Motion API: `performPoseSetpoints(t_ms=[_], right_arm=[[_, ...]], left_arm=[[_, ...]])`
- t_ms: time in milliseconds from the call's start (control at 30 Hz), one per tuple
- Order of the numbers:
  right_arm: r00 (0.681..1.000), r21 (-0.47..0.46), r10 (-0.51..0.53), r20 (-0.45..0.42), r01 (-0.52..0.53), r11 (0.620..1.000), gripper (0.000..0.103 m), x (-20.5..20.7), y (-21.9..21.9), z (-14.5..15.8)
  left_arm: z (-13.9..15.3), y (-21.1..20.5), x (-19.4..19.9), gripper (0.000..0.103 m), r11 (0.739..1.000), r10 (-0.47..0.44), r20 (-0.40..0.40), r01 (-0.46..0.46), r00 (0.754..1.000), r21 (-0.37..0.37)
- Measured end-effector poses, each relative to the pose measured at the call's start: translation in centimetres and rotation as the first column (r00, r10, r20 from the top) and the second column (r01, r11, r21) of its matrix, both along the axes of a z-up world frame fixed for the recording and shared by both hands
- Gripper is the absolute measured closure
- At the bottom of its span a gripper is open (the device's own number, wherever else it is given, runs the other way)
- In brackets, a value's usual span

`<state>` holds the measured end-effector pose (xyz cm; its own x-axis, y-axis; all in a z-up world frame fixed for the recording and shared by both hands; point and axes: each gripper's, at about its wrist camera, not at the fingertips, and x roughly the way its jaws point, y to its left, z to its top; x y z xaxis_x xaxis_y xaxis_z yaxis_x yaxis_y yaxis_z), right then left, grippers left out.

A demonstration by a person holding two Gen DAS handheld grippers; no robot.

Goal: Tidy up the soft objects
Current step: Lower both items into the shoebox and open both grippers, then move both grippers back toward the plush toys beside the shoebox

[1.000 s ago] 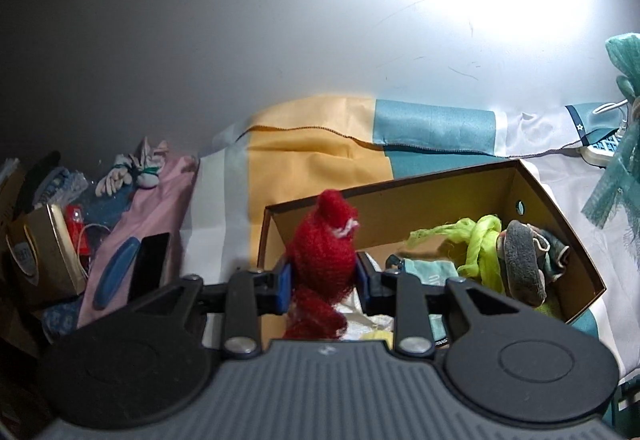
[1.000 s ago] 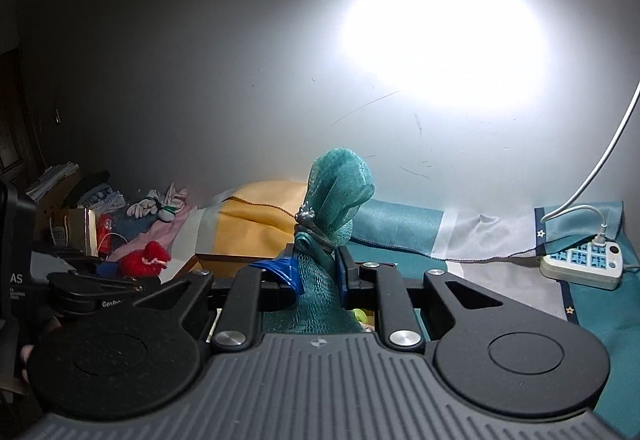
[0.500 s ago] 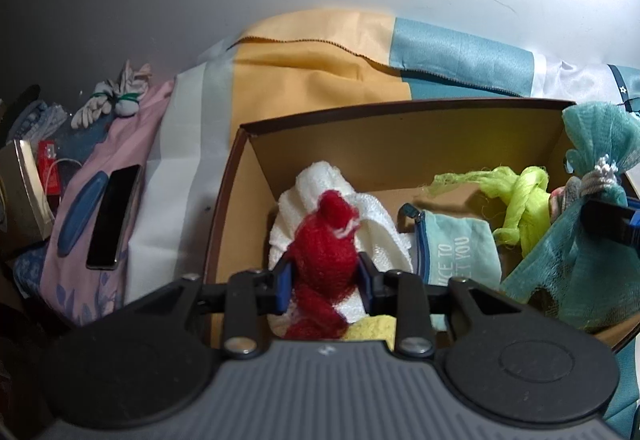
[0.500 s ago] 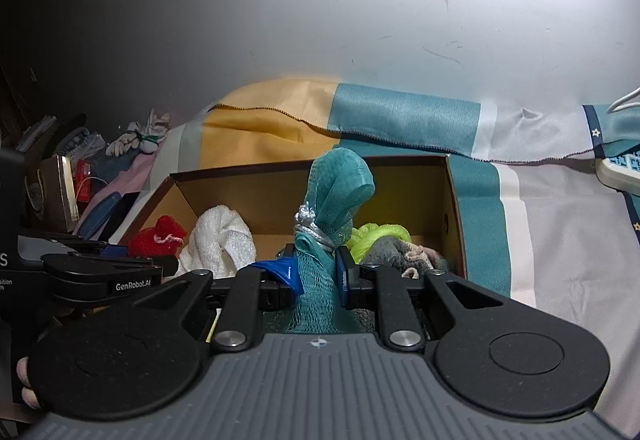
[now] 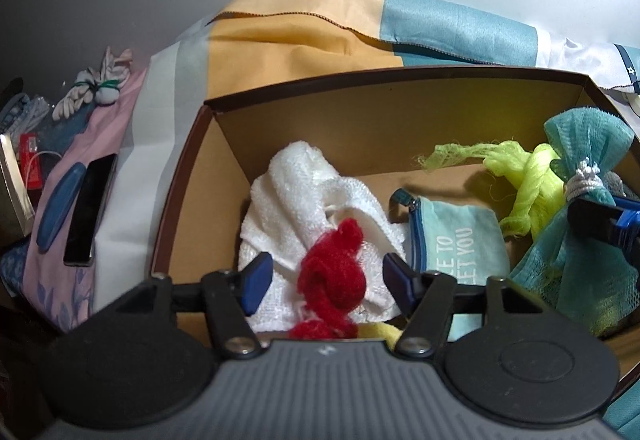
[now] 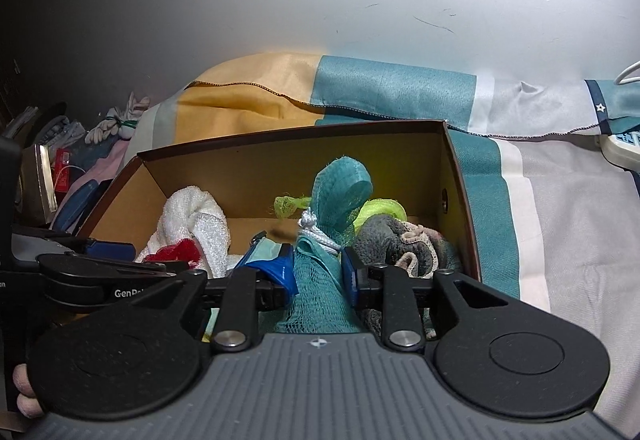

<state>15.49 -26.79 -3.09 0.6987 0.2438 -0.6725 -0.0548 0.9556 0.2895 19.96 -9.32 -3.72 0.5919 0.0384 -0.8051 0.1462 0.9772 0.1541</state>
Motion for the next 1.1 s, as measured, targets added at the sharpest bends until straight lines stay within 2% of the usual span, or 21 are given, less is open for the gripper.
performPoseSetpoints(t_ms=[300, 500, 633, 833, 967, 1100], right_arm=[[0.999, 0.078, -0.030, 0.038, 0.027, 0.997, 0.089, -0.8, -0.9, 0.7], [0.996, 0.105, -0.057, 0.068, 0.050, 0.993, 0.085, -2.0, -1.2, 1.9], [0.993, 0.134, -0.066, 0.093, 0.054, 0.989, 0.084, -3.2, -1.2, 2.8], [0.987, 0.174, -0.078, 0.137, 0.054, 0.983, 0.082, -5.5, -1.2, 4.4], [0.985, 0.189, -0.088, 0.149, 0.059, 0.980, 0.081, -6.8, -1.1, 5.0], [0.983, 0.199, -0.086, 0.163, 0.053, 0.979, 0.080, -8.2, -0.9, 5.3]], left_arm=[[1.2, 1.1, -0.7, 0.034, 0.998, 0.020, 0.021, -0.019, 1.000, -0.062], [3.4, 2.1, -2.2, 0.032, 0.995, 0.025, 0.083, -0.017, 0.996, -0.094], [4.8, 2.6, -3.3, 0.021, 0.994, 0.034, 0.114, -0.022, 0.993, -0.107], [6.3, 4.1, -5.2, 0.020, 0.986, 0.055, 0.136, -0.033, 0.989, -0.163], [6.5, 4.3, -6.1, 0.020, 0.986, 0.062, 0.146, -0.037, 0.987, -0.165], [6.9, 4.9, -7.4, 0.019, 0.978, 0.054, 0.173, -0.017, 0.983, -0.208]])
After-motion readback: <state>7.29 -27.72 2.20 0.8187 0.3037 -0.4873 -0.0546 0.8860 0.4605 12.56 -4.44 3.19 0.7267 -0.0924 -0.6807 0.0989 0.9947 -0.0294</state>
